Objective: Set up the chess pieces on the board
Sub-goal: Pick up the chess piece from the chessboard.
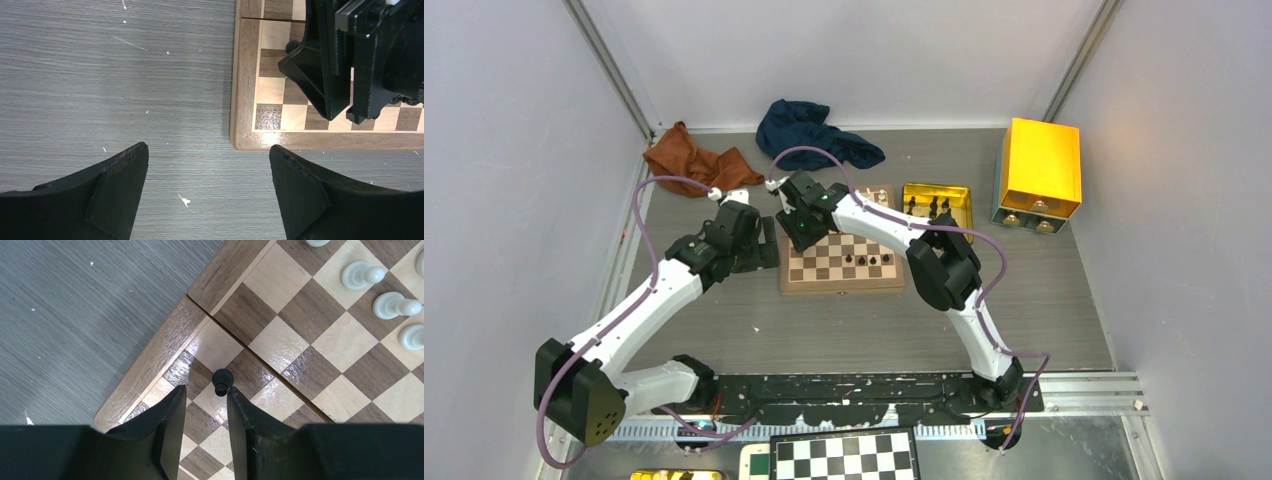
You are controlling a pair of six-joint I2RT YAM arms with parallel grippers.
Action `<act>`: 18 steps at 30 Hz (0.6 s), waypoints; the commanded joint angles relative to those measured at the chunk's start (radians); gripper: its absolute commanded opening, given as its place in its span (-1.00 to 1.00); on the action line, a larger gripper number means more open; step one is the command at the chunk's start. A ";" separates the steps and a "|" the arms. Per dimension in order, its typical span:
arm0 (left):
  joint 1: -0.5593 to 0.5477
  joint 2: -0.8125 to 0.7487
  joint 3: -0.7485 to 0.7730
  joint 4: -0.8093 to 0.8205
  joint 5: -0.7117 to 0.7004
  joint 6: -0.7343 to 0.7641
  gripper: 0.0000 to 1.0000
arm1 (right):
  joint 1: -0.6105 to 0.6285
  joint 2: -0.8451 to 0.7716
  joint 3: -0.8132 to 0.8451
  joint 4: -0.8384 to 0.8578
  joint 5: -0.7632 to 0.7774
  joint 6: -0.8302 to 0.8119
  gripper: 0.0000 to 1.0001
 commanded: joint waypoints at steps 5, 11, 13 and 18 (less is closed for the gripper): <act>0.005 -0.036 -0.002 0.008 -0.020 -0.001 0.82 | 0.007 -0.001 0.043 0.005 0.014 -0.013 -0.17; 0.006 -0.037 0.000 0.003 -0.024 0.004 0.82 | 0.007 0.010 0.047 0.007 0.018 -0.016 -0.25; 0.006 -0.037 0.000 0.003 -0.026 0.005 0.83 | 0.007 0.013 0.049 0.007 0.018 -0.019 -0.30; 0.006 -0.039 0.002 0.000 -0.029 0.009 0.83 | 0.006 0.012 0.051 0.012 0.029 -0.022 -0.50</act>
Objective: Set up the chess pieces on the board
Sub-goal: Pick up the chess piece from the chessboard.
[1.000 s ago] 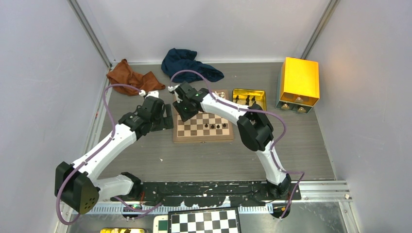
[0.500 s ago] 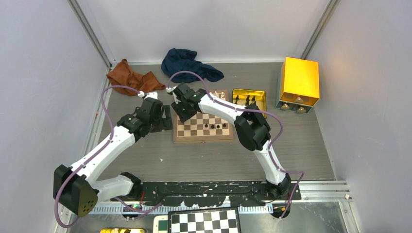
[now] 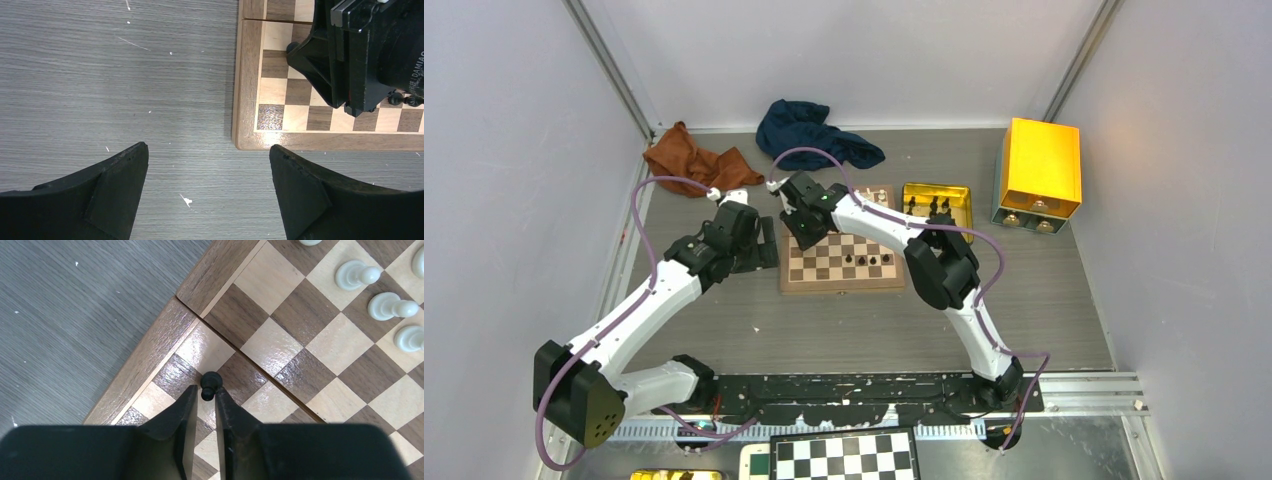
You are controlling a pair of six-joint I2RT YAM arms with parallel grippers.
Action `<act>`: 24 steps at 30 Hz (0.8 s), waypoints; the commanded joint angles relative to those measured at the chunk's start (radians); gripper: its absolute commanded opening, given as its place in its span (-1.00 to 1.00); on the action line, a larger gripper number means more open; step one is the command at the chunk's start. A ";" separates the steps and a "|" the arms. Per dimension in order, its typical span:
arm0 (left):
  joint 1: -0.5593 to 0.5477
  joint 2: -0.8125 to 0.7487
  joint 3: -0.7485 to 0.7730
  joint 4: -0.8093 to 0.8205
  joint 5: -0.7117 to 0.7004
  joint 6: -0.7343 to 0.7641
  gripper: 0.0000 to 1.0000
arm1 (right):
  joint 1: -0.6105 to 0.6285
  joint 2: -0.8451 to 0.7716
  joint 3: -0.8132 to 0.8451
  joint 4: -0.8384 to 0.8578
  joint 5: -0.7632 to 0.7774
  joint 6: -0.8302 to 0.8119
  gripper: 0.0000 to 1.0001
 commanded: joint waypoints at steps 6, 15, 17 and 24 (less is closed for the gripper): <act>0.008 -0.029 0.002 0.003 -0.020 0.008 0.83 | 0.005 -0.018 0.040 0.013 0.042 -0.022 -0.80; 0.008 -0.028 -0.003 0.006 -0.007 0.002 0.83 | 0.008 -0.132 -0.100 0.034 0.120 -0.022 -0.93; 0.008 -0.024 -0.003 0.006 -0.002 -0.002 0.83 | 0.007 -0.167 -0.148 0.048 0.130 -0.015 -0.93; 0.008 -0.019 -0.006 0.012 0.012 -0.009 0.82 | 0.007 -0.277 -0.295 0.087 0.156 0.018 -0.96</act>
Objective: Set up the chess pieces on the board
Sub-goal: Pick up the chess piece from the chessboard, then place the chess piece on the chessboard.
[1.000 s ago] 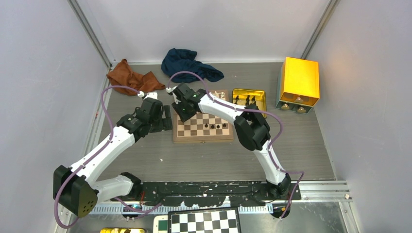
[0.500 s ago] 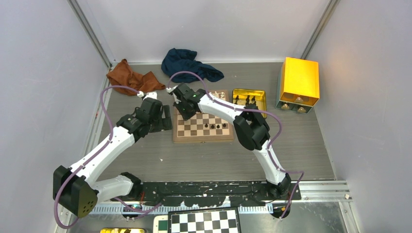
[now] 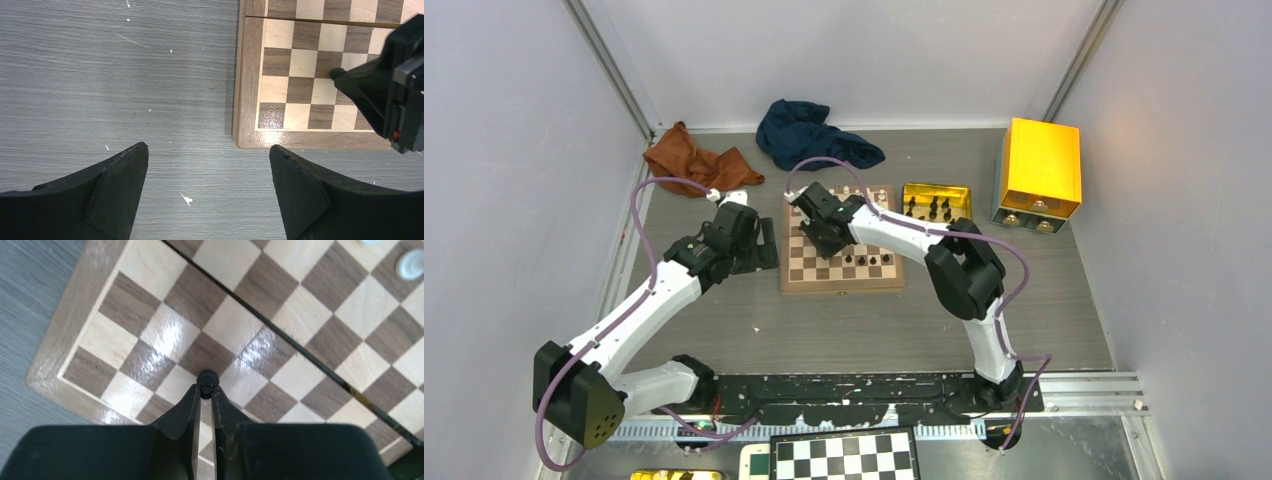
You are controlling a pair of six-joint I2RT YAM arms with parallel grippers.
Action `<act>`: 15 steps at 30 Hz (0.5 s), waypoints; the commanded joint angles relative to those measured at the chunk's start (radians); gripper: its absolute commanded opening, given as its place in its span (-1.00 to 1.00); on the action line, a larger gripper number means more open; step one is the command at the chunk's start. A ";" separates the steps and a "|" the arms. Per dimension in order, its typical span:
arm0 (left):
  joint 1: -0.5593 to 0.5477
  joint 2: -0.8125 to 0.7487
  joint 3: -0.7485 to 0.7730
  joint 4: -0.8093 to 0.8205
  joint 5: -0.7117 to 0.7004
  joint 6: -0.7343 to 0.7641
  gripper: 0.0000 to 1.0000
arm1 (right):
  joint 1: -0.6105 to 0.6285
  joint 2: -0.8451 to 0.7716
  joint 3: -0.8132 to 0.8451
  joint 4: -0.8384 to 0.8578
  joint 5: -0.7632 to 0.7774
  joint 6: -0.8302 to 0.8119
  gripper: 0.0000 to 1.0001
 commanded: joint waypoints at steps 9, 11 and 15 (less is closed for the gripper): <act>0.006 -0.005 -0.001 0.023 0.024 -0.018 0.81 | 0.004 -0.174 -0.138 0.063 0.043 0.042 -0.98; 0.006 -0.003 -0.001 0.023 0.025 -0.019 0.81 | 0.003 -0.174 -0.141 0.065 0.042 0.043 -0.98; 0.006 -0.002 -0.001 0.023 0.025 -0.017 0.81 | 0.004 -0.170 -0.139 0.069 0.038 0.042 -0.98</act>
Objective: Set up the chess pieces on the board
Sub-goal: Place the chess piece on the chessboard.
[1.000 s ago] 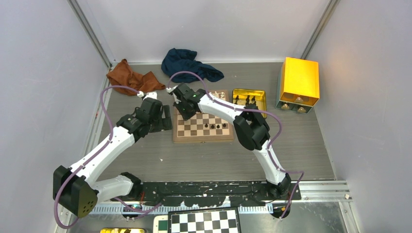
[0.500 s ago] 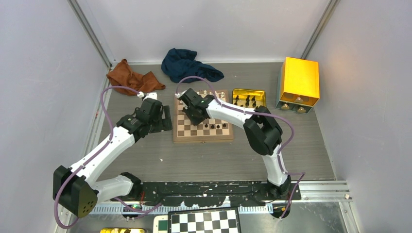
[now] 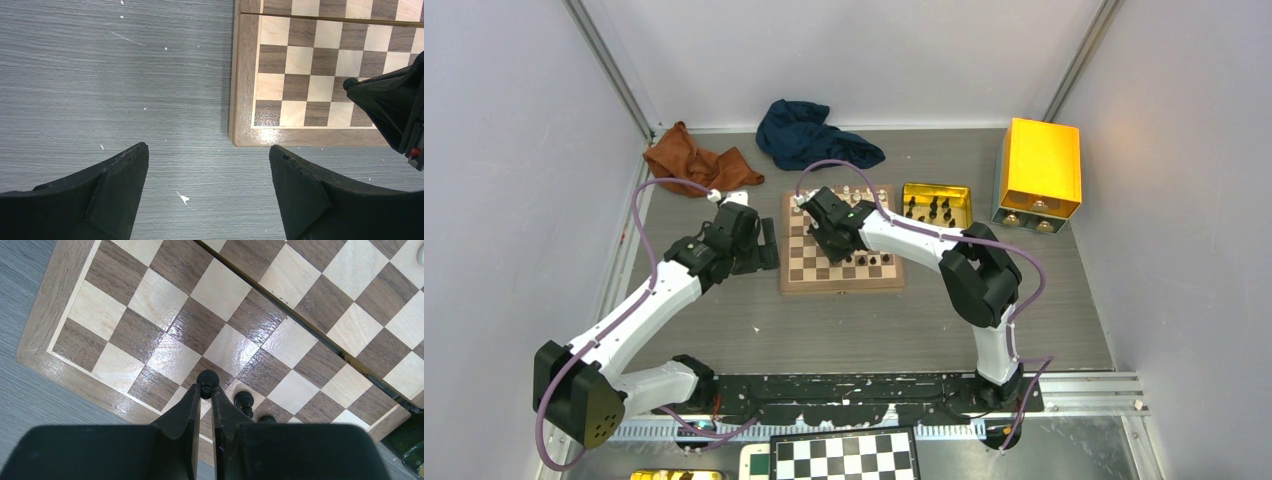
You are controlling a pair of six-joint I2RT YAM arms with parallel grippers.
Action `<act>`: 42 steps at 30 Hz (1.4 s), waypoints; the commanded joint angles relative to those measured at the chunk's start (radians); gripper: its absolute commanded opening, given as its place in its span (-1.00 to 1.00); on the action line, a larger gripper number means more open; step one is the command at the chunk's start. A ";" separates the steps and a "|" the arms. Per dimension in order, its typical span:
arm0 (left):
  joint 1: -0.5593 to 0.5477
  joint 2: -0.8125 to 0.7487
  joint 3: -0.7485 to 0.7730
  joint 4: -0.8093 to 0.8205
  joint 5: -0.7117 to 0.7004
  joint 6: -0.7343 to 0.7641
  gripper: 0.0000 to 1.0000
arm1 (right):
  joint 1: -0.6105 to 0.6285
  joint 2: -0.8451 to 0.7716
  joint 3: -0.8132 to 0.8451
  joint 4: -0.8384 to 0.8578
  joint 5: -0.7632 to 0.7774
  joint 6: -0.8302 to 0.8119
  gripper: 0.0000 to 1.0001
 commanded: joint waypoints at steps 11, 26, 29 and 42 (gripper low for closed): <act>0.006 0.014 0.003 0.025 0.004 -0.004 0.81 | 0.003 -0.031 0.015 0.032 0.004 0.012 -0.98; 0.006 0.041 0.011 0.039 0.006 0.002 0.81 | 0.004 -0.018 0.003 0.027 -0.011 0.028 -0.97; 0.006 0.042 0.011 0.040 0.004 0.001 0.81 | 0.004 -0.013 0.000 0.029 -0.016 0.031 -0.97; 0.006 0.047 0.011 0.040 0.001 0.004 0.81 | 0.003 0.003 -0.020 0.040 -0.020 0.037 -0.94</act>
